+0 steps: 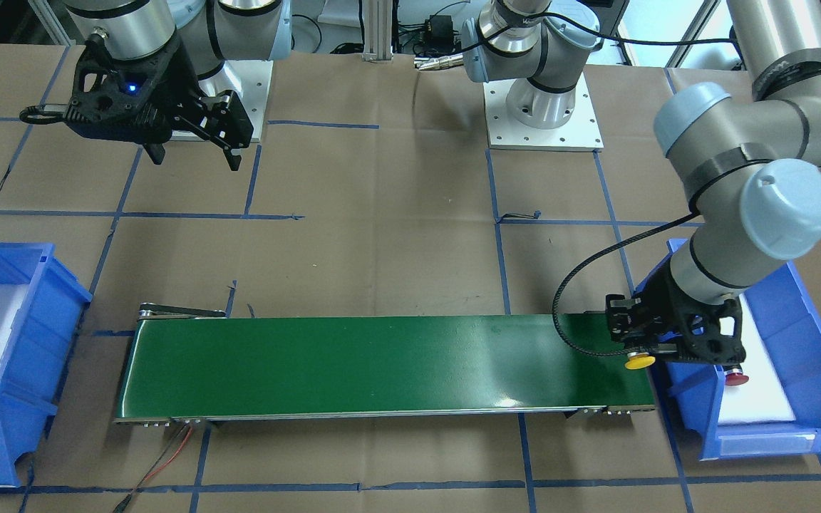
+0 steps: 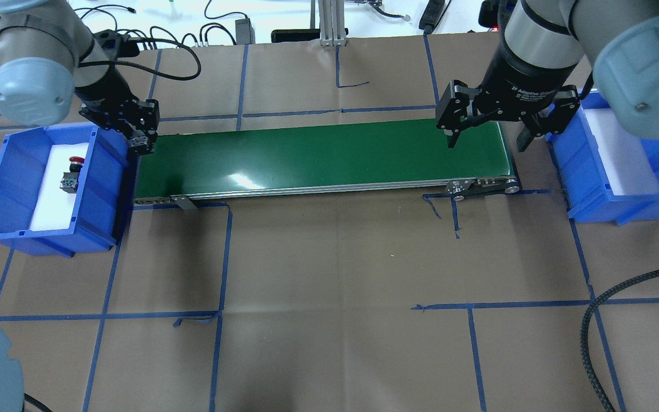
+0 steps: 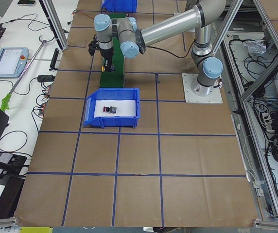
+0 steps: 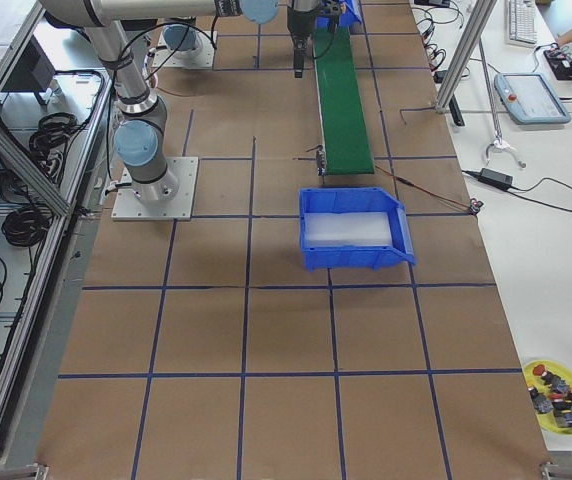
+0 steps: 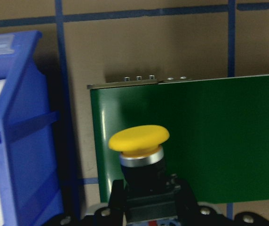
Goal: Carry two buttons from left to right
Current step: 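Carry the yellow button to the conveyor and release it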
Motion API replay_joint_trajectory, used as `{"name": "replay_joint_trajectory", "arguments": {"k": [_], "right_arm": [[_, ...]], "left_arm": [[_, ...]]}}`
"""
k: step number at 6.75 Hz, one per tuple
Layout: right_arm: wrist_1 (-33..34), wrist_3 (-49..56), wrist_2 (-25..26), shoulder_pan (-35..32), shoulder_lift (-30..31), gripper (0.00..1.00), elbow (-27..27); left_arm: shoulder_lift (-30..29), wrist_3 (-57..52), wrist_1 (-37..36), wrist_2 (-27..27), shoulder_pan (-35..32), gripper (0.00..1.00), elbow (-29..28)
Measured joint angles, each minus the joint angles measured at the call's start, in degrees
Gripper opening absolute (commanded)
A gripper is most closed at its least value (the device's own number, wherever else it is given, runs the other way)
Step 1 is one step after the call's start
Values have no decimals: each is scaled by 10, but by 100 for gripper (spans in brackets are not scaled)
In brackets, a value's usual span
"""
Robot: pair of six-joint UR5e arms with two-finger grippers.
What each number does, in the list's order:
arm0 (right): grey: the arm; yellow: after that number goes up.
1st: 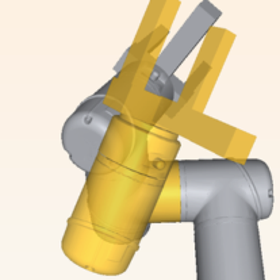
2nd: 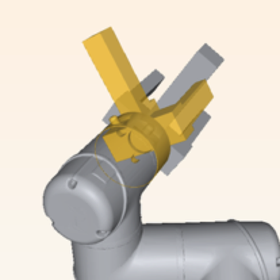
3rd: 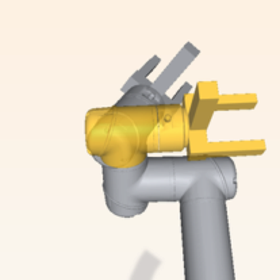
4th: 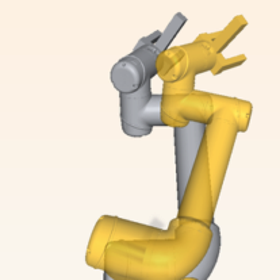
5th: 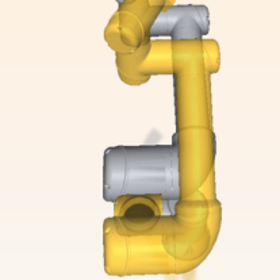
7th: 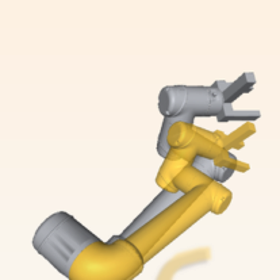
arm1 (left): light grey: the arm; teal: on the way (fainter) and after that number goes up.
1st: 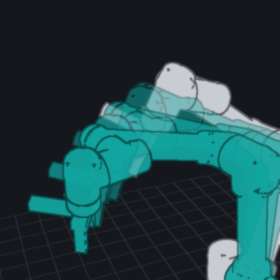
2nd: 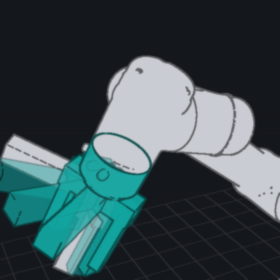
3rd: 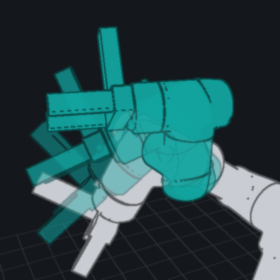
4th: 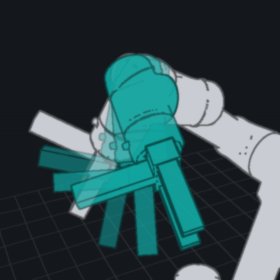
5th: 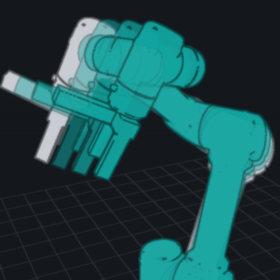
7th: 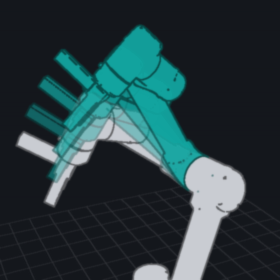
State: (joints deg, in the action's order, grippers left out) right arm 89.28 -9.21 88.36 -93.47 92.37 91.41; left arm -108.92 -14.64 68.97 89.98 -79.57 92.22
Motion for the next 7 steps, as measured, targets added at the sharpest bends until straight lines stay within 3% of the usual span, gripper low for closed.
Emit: {"name": "replay_joint_trajectory", "arguments": {"k": [3,5,7], "right_arm": [[1,-1,0,0,-1,100,1],[0,-1,0,0,-1,100,1],[-1,0,0,0,-1,100,1]], "left_arm": [[-11,0,-129,0,-13,11,84],[-25,-2,-149,-2,-14,99,92],[-27,3,-147,-5,-14,100,85]]}}
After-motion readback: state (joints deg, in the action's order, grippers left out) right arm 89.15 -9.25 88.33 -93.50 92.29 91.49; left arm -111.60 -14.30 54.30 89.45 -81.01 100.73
